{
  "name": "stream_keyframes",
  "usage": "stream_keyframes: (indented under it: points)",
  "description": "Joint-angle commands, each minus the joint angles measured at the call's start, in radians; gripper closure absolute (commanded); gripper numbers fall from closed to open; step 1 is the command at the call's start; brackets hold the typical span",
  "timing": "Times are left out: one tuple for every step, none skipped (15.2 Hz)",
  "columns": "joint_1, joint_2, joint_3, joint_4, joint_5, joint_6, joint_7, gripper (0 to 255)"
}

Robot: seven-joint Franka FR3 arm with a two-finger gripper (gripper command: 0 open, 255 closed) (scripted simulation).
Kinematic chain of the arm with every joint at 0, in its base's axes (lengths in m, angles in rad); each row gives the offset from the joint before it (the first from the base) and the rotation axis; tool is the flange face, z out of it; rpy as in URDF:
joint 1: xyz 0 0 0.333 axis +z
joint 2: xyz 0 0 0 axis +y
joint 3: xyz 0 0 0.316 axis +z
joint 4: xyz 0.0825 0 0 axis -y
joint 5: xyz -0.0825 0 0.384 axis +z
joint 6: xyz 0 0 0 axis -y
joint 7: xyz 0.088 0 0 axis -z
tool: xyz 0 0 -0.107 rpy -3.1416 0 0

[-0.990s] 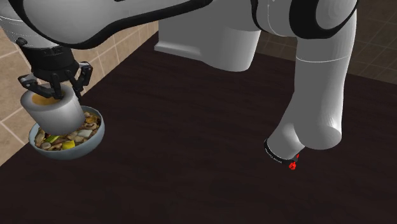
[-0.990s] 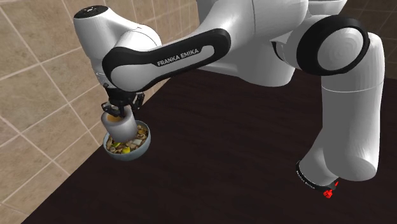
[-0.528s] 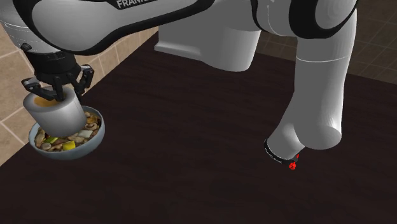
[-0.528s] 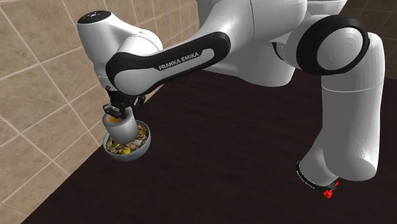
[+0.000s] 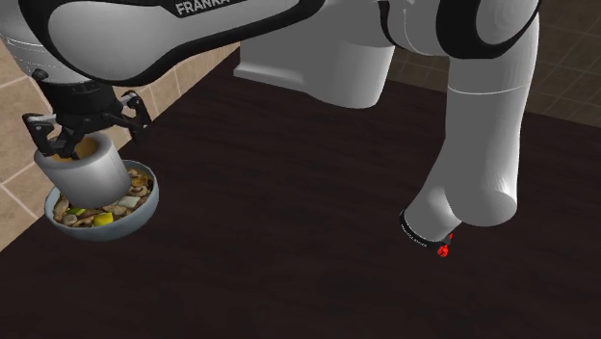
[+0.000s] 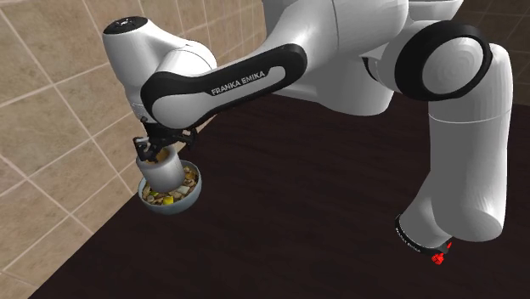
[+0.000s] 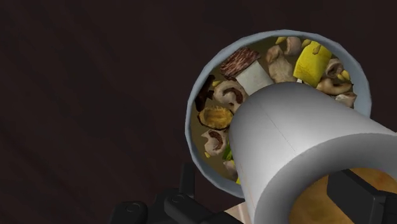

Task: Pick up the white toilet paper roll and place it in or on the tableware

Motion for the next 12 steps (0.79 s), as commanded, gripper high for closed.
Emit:
stream_keyframes:
  points:
    - [0.000, -0.012, 0.004, 0.016, 0.008, -0.026, -0.005, 0]
    - [0.002, -0.021, 0.008, 0.036, 0.014, -0.054, -0.010, 0]
    - [0.004, -0.028, 0.011, 0.059, 0.019, -0.083, -0.014, 0]
    - [0.007, -0.033, 0.013, 0.078, 0.022, -0.106, -0.017, 0]
    - [0.007, -0.033, 0.013, 0.078, 0.022, -0.106, -0.017, 0]
    - [0.007, -0.033, 0.013, 0.078, 0.022, -0.106, -0.017, 0]
    - [0.007, -0.033, 0.013, 0.078, 0.022, -0.106, -0.017, 0]
    - [0.007, -0.033, 0.013, 0.078, 0.022, -0.106, -0.017, 0]
    - [0.007, -0.033, 0.013, 0.078, 0.022, -0.106, -0.017, 0]
    - [0.007, -0.033, 0.013, 0.078, 0.022, -0.106, -0.017, 0]
    - [0.007, -0.033, 0.013, 0.078, 0.022, -0.106, -0.017, 0]
    - [0.007, -0.033, 0.013, 0.078, 0.022, -0.106, -0.017, 0]
